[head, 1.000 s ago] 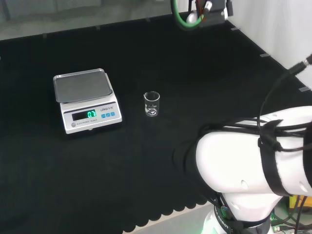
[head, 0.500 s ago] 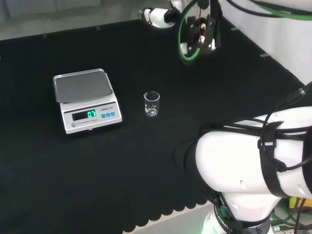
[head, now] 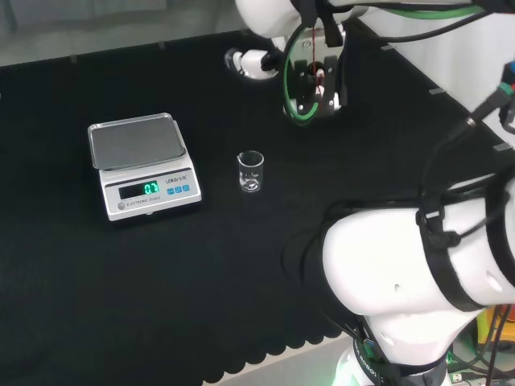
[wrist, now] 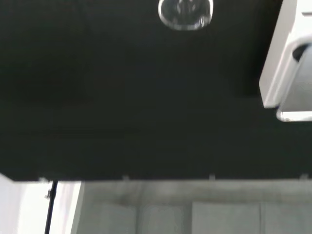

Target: Pick up the beaker.

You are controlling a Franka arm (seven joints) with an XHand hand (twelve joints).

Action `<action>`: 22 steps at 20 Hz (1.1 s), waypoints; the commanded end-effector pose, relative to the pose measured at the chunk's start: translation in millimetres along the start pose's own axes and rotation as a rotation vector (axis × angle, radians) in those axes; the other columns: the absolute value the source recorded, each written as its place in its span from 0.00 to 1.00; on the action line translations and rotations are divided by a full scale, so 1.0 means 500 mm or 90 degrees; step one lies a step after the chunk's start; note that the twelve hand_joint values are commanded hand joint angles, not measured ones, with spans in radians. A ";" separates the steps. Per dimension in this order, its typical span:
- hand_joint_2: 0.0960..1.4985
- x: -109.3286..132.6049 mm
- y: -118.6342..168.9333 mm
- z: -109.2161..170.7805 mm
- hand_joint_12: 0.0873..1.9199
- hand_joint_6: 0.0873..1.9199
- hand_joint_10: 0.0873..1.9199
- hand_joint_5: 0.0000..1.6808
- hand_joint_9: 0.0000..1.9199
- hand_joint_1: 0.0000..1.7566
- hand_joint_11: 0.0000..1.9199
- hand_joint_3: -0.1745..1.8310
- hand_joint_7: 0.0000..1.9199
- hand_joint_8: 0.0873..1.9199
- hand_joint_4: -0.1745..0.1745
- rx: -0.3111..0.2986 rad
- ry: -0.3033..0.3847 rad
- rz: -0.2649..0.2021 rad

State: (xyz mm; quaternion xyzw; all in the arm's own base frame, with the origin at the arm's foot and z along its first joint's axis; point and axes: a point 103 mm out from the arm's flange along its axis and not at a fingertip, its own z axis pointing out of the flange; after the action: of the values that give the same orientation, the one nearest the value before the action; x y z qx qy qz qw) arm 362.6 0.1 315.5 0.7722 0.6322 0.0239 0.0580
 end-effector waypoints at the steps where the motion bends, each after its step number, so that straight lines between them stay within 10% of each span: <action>1: 0.58 0.012 0.024 0.111 0.79 0.00 0.44 0.23 0.14 0.16 0.07 0.19 0.08 0.40 0.42 0.050 0.025 -0.001; 22: 0.58 0.030 0.046 0.275 0.79 0.00 0.44 0.24 0.14 0.17 0.07 0.19 0.08 0.40 0.41 0.145 0.099 -0.011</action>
State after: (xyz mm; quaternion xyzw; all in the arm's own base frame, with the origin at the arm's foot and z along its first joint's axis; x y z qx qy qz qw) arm 394.9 -2.1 196.5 0.7692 0.6358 0.0078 -0.0632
